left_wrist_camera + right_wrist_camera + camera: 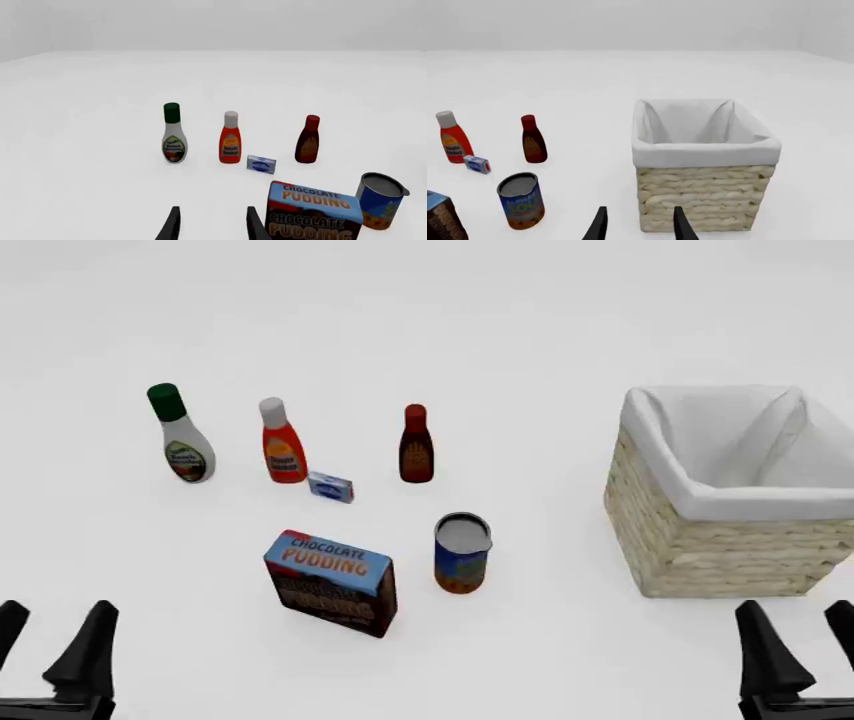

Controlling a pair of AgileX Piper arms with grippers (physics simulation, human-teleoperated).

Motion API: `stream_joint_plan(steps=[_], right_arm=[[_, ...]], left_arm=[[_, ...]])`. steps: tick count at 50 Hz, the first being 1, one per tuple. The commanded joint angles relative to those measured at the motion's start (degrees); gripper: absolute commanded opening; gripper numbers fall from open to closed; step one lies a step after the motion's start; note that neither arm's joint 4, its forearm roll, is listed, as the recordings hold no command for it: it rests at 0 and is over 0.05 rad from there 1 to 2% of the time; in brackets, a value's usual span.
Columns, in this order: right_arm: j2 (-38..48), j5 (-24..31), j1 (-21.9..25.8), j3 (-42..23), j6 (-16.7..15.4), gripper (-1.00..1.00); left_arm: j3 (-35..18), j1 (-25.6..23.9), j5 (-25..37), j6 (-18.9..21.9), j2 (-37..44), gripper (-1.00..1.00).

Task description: Pick the bbq sauce and place it in the basket.

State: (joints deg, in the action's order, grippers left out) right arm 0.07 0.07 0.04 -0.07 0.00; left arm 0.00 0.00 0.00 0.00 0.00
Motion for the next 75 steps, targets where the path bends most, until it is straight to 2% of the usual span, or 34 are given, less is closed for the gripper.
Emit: stream_joint_plan(steps=[1,11,22,25,28,37,38,43,50,54,61,62,69,71,75], right_arm=[[0.3,0.2,0.3,-0.2,-0.1,1.00],[3.5,-1.8,0.7,-1.2,0.5,1.00],[9.2,-0.9,3.2,-9.2,-0.3,1.00],[12.7,-1.8,3.8,-11.5,-0.7,1.00],[15.7,-1.8,3.9,-14.4,0.3,1.00],[25.0,-3.0,5.5,-20.8,-1.3,1.00],[26.6,-3.0,5.6,-22.0,-0.4,1.00],[30.5,-3.0,5.7,-25.0,-0.2,1.00],[37.3,-0.3,8.0,-32.9,0.8,1.00],[41.1,1.4,9.6,-36.5,-0.7,1.00],[46.1,4.2,11.0,-42.8,-1.5,1.00],[46.6,4.9,11.7,-43.9,0.1,1.00],[52.3,8.3,14.3,-49.0,-1.4,1.00],[53.4,9.0,15.1,-50.4,0.0,1.00],[56.3,9.8,16.3,-53.1,-1.2,1.00]], left_arm=[[0.0,0.0,0.0,0.0,0.0,1.00],[0.0,0.0,0.0,0.0,0.0,1.00],[0.0,0.0,0.0,0.0,0.0,1.00],[0.0,0.0,0.0,0.0,0.0,1.00],[0.0,0.0,0.0,0.0,0.0,1.00],[0.0,0.0,0.0,0.0,0.0,1.00],[0.0,0.0,0.0,0.0,0.0,1.00],[0.0,0.0,0.0,0.0,0.0,1.00],[0.0,0.0,0.0,0.0,0.0,1.00],[0.0,0.0,0.0,0.0,0.0,1.00],[0.0,0.0,0.0,0.0,0.0,1.00],[0.0,0.0,0.0,0.0,0.0,1.00],[0.0,0.0,0.0,0.0,0.0,1.00],[0.0,0.0,0.0,0.0,0.0,1.00],[0.0,0.0,0.0,0.0,0.0,1.00]])
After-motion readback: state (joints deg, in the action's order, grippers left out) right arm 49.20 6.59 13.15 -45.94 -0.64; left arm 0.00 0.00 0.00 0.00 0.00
